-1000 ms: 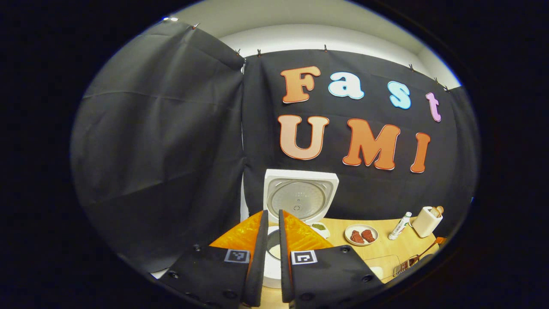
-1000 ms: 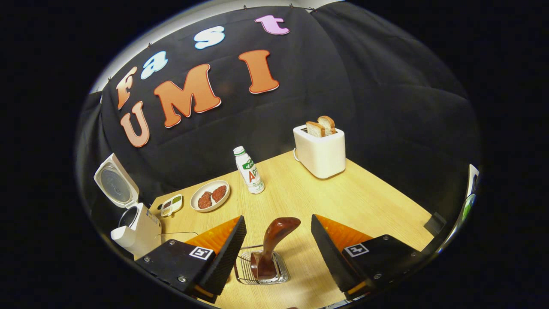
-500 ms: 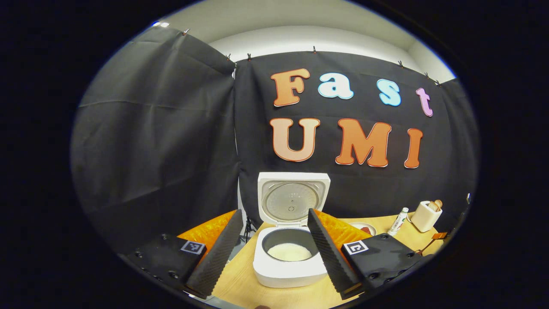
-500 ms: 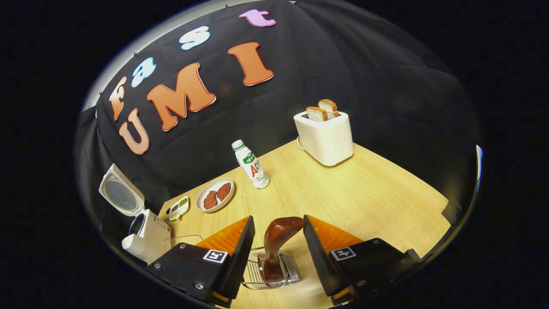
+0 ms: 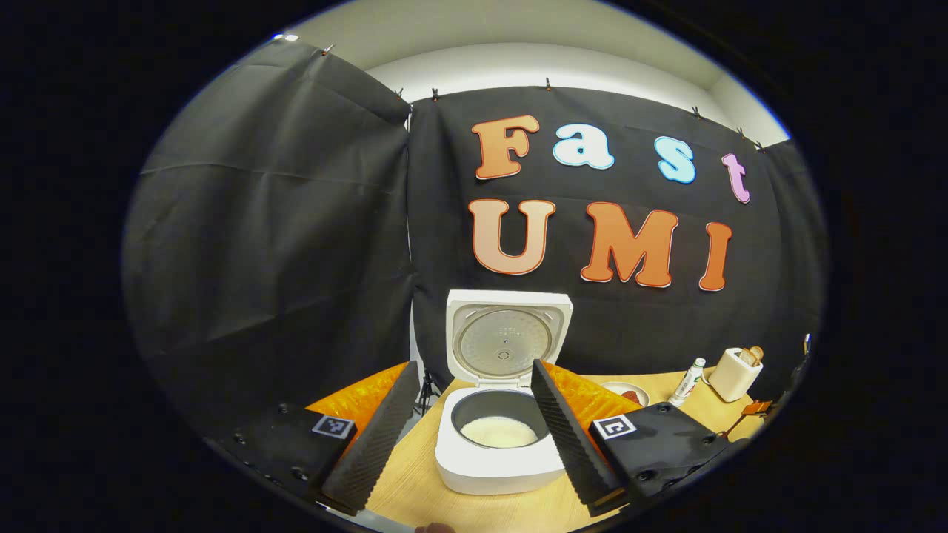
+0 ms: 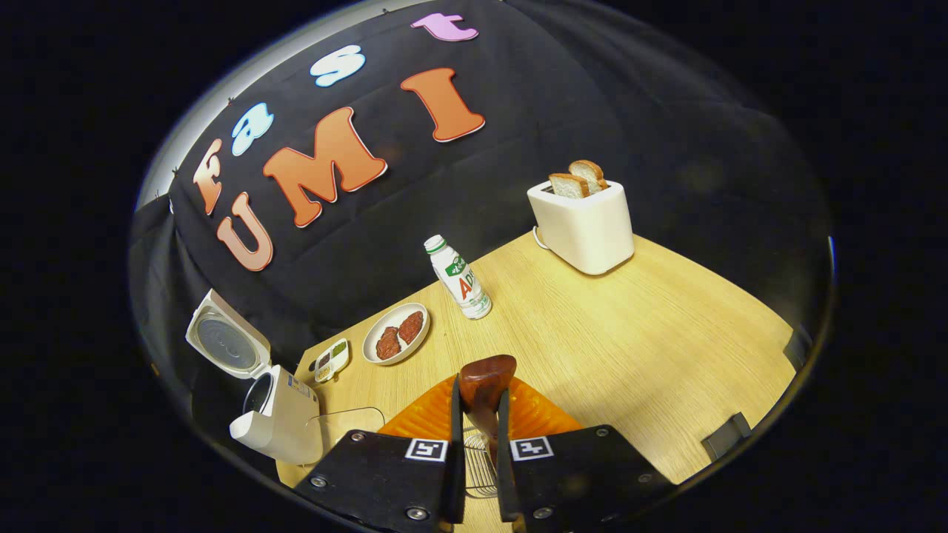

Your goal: Close the left gripper, press the button to open the rice cooker; take a wooden spoon from the chopstick holder with the right hand, scoop a spoonful of rice and pour it into the rice cooker, then put the wooden spoon back into the chopstick holder.

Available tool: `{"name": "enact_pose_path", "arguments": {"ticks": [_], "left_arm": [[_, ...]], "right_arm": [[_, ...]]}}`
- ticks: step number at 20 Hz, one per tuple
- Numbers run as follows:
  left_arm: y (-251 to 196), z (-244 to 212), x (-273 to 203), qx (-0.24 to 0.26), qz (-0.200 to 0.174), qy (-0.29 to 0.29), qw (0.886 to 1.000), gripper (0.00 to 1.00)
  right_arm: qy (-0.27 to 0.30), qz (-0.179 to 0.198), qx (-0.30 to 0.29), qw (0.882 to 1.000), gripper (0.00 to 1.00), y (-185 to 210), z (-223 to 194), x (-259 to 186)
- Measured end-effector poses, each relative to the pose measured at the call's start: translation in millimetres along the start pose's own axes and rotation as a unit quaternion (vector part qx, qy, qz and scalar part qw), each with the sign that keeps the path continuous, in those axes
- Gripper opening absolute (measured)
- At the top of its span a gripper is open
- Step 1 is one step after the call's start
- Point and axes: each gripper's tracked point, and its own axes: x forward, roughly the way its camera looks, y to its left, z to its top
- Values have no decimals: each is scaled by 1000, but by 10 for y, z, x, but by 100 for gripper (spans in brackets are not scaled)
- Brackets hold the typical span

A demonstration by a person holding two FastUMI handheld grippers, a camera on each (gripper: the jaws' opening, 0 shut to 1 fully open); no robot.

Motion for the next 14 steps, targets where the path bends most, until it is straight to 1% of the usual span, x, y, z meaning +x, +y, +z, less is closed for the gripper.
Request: {"name": "enact_pose_path", "arguments": {"ticks": [5, 9, 11, 14], "left_arm": [[99, 44, 121, -3, -9, -6, 1000, 100], [152, 17, 229, -3, -27, 2, 1000, 100], [204, 40, 281, -2, -34, 2, 999, 100], [287, 73, 348, 0, -42, 3, 999, 100]], "right_arm": [[-30, -14, -31, 999, 17, 188, 300, -236], [-74, -25, -58, 995, 17, 455, 595, -510], [-92, -16, -70, 993, 16, 707, 683, -629], [-110, 9, -75, 991, 16, 1145, 685, -752]]}}
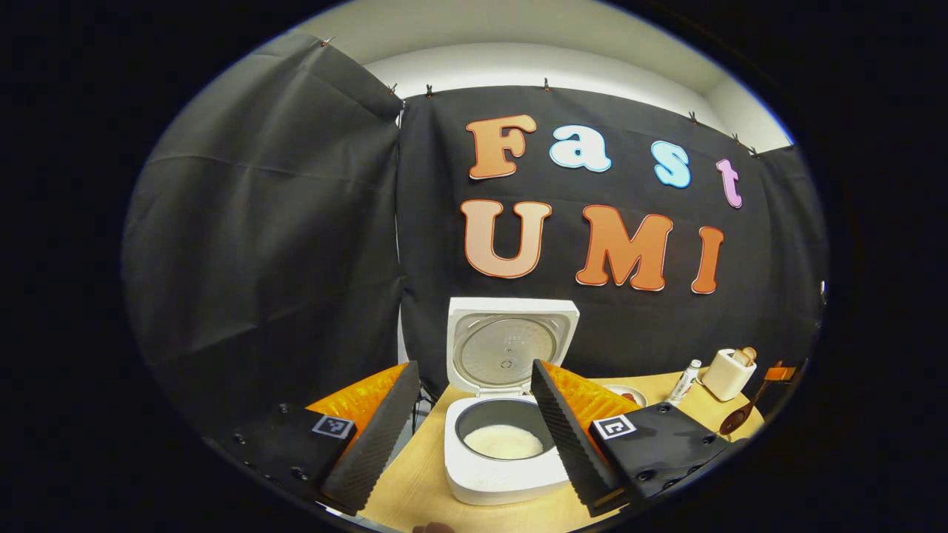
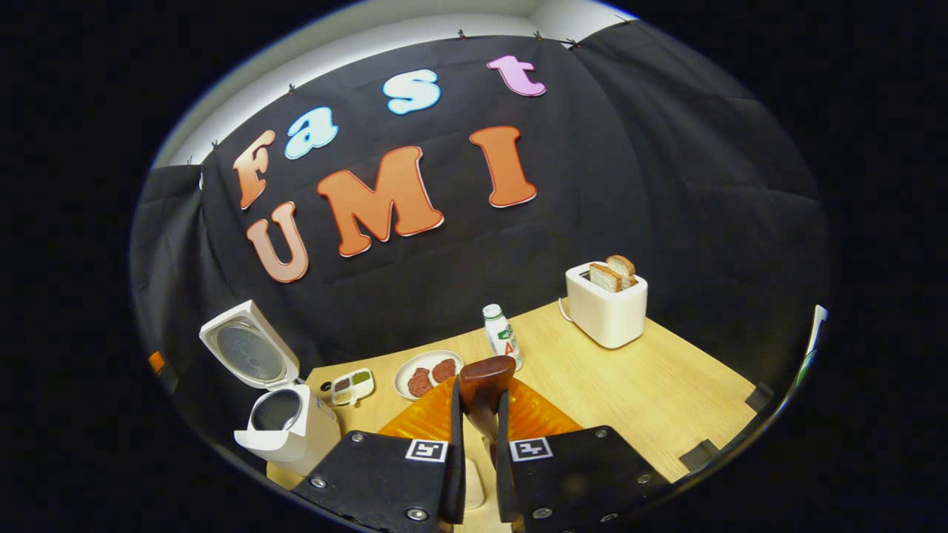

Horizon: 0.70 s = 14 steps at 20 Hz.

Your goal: Close the left gripper, press the button to open the rice cooker; take a wooden spoon from the chopstick holder with the right hand, scoop a spoonful of rice and pour it into the rice cooker, then put the wooden spoon back into the chopstick holder.

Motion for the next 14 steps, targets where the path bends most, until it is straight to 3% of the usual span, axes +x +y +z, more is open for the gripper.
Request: {"name": "enact_pose_path", "arguments": {"ticks": [7, 14], "left_arm": [[215, 14, 58, 17, -13, 8, 1000, 100], [326, -74, 61, 22, -14, 19, 999, 100]], "right_arm": [[3, 49, -60, 997, 16, 936, -516, 138], [66, 44, -84, 993, 17, 1162, -1447, 391]]}}
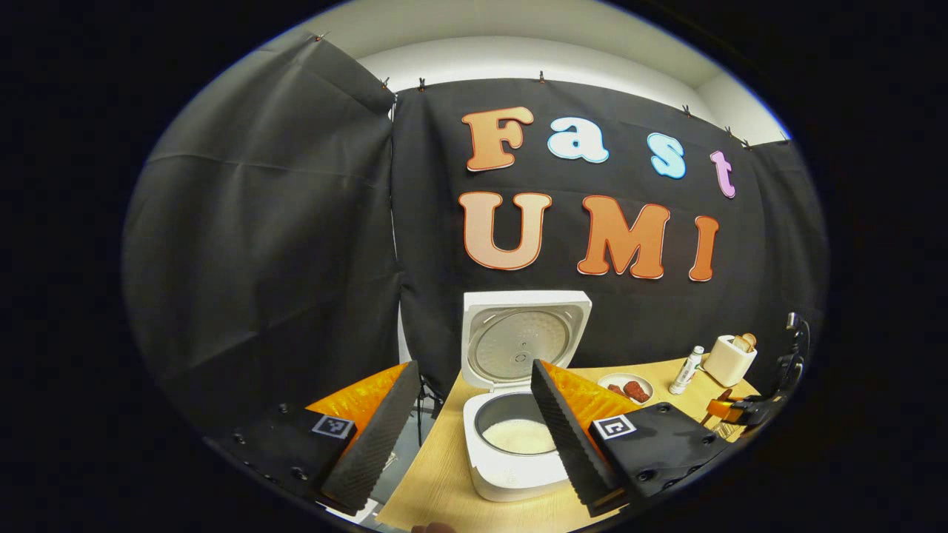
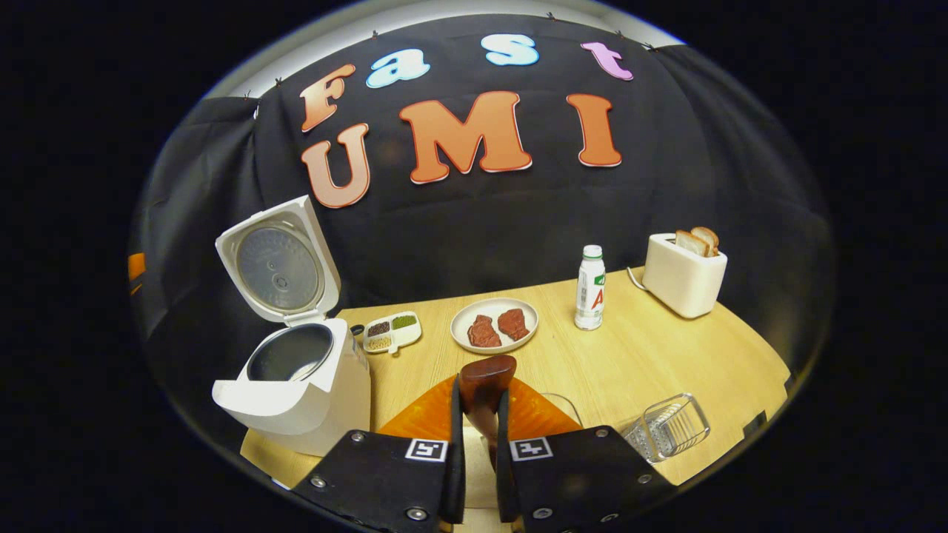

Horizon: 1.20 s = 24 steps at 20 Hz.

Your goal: Close the left gripper, press the button to open the rice cooker; take a wooden spoon from the chopstick holder with the right hand, scoop a spoonful of rice and pour it into the rice cooker, then put the wooden spoon back into the chopstick holder.

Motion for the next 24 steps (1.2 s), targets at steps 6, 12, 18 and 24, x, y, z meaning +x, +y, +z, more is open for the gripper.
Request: {"name": "enact_pose_path", "arguments": {"ticks": [6, 12, 18, 24], "left_arm": [[5, -96, 3, 5, 7, 9, 1000, 100], [36, -119, -23, 7, 11, 9, 1000, 100], [66, 15, -68, 16, 16, -4, 1000, 100], [-61, 20, -94, 16, 9, -5, 1000, 100]], "right_arm": [[14, -16, 31, 999, 17, -31, -259, 46], [7, -2, 229, 973, 17, -127, -348, 64], [17, 20, 357, 934, 17, -92, -443, 85], [43, 37, 470, 881, 17, -78, -571, 120]]}}
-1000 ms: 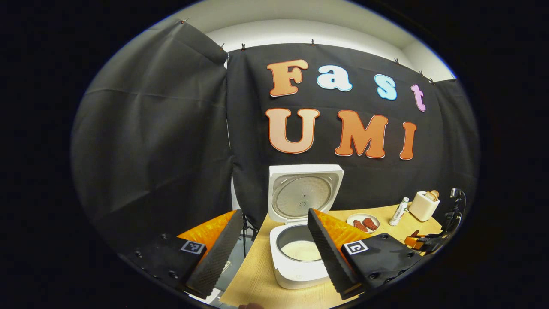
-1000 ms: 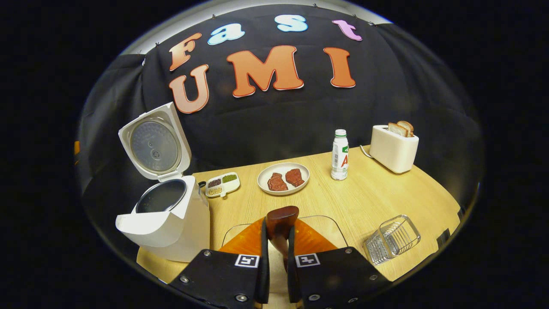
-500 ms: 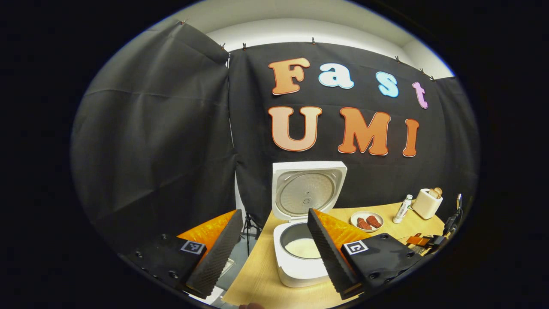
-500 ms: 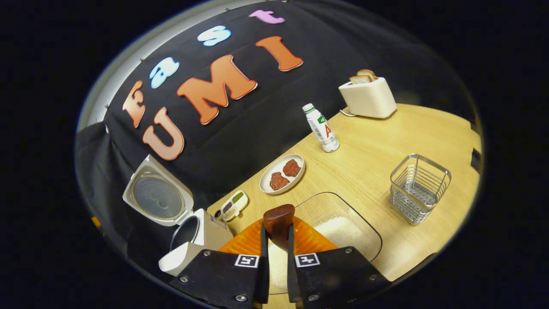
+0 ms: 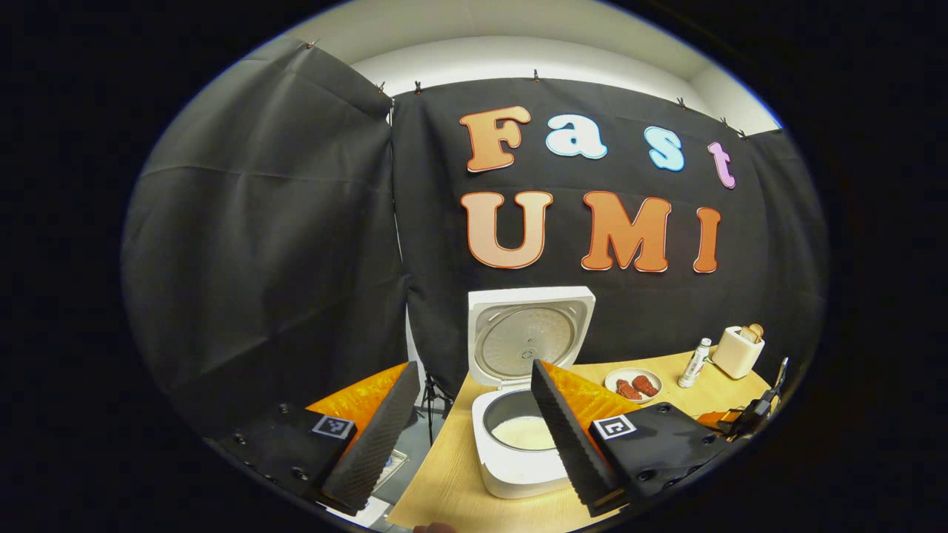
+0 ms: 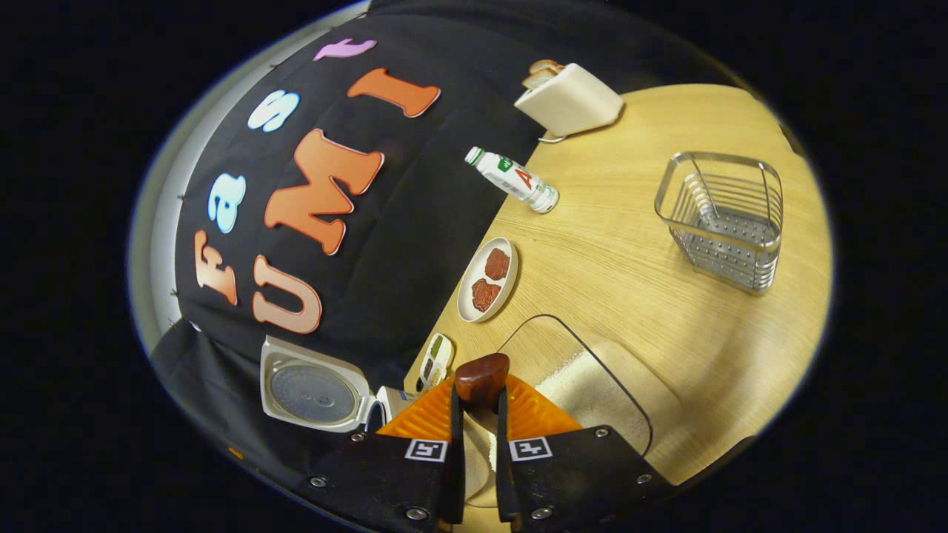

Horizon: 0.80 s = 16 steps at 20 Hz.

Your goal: Close the left gripper, press the button to open the rice cooker; take a wooden spoon from the chopstick holder with the right hand, scoop a spoonful of rice and pour it into the rice cooker, then put the wooden spoon back into the chopstick holder.

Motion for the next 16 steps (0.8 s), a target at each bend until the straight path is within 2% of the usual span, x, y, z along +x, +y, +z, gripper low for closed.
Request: {"name": "enact_pose_path", "arguments": {"ticks": [5, 12, 16], "left_arm": [[-37, 26, -24, 1, -4, -4, 1000, 100], [32, 59, -66, -8, 0, -12, 1000, 100], [81, 93, -104, -16, 2, -18, 1000, 100]], "right_arm": [[-1, 4, 55, 998, 16, -79, 92, -62], [-29, 27, 85, 996, 16, 112, 504, -288], [-38, 48, 126, 990, 16, 270, 672, -403]]}}
